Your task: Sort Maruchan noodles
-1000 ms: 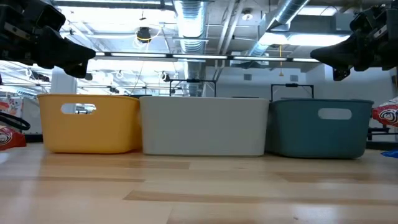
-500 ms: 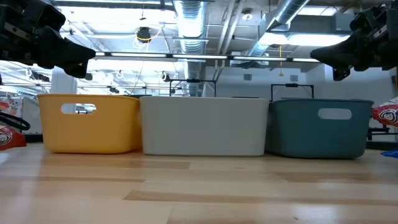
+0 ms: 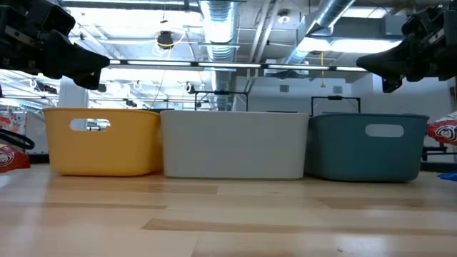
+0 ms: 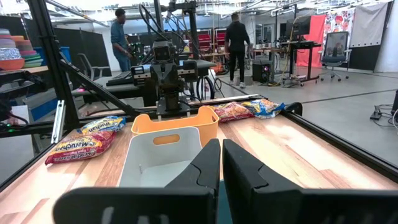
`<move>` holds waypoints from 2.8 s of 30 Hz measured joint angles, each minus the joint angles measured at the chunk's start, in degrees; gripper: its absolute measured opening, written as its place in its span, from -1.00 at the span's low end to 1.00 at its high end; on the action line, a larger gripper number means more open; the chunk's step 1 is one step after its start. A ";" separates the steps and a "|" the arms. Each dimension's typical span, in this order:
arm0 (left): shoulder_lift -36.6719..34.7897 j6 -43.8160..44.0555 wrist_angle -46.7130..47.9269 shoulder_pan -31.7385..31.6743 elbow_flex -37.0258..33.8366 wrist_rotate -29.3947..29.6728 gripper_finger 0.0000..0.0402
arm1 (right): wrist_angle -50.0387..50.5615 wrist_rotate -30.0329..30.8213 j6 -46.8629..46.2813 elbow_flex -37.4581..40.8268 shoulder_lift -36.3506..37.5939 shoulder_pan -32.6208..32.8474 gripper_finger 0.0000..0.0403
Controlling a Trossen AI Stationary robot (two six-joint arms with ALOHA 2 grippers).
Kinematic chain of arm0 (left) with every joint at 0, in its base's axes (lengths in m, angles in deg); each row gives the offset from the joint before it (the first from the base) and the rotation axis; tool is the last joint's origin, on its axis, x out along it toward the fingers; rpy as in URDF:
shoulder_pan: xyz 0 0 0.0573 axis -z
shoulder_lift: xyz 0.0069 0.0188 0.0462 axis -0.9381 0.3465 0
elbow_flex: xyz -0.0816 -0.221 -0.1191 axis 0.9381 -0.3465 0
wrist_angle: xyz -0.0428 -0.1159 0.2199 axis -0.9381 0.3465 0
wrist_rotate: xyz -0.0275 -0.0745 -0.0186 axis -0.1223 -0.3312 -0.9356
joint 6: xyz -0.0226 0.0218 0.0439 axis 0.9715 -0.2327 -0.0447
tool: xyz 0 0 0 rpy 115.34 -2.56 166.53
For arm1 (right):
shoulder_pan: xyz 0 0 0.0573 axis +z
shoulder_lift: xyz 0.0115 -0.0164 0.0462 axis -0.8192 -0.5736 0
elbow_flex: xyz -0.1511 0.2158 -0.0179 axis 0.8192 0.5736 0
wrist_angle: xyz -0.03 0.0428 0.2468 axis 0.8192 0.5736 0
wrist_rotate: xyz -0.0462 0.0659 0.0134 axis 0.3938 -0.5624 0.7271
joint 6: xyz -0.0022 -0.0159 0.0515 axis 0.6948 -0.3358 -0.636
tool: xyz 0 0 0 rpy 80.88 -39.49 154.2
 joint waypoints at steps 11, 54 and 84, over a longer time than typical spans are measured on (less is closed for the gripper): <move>0.00 0.00 0.00 -0.02 0.00 0.00 -1.00 | 0.00 -0.01 -0.01 -0.01 0.00 -0.01 -0.79; 47.36 12.03 24.16 -30.67 40.75 29.52 -0.12 | 0.01 0.00 0.00 0.00 0.00 0.01 -0.79; 90.13 22.81 13.65 -56.05 44.33 21.79 -0.13 | 0.05 -0.02 0.00 0.00 0.00 0.01 -0.79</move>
